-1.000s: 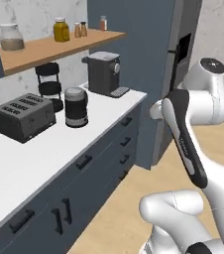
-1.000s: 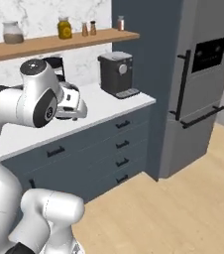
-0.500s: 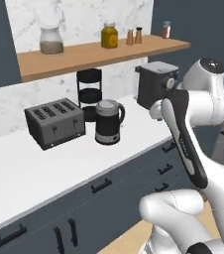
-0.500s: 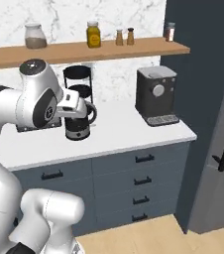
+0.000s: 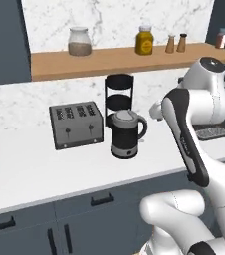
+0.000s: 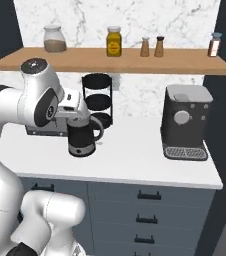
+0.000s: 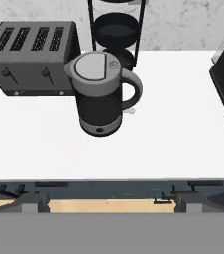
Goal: Navigate to the electric kettle.
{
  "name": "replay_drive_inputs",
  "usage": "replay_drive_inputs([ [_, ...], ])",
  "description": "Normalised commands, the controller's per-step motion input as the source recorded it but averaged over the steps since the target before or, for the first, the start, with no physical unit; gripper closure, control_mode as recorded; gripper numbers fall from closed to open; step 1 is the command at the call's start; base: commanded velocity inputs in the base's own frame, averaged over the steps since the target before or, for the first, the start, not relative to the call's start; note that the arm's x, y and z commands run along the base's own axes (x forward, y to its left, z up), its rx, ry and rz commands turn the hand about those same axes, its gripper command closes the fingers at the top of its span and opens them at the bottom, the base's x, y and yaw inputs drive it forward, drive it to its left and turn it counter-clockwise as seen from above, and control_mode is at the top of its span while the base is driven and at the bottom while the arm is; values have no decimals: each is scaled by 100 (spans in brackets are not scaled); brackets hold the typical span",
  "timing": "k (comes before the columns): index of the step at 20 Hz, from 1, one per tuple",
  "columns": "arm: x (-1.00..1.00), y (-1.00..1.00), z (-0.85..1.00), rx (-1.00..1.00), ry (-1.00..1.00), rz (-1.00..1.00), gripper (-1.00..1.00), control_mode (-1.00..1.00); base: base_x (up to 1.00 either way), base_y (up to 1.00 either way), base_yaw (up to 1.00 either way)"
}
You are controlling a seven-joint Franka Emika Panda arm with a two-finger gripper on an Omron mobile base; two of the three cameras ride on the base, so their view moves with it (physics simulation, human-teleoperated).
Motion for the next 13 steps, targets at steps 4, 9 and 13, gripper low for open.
replay_drive_inputs([
  [4,0,0,0,0,0,0,-100,100,21,-18,42],
  [9,0,0,0,0,0,0,-100,100,55,-17,30],
  [13,0,0,0,0,0,0,-100,100,81,-49,21],
])
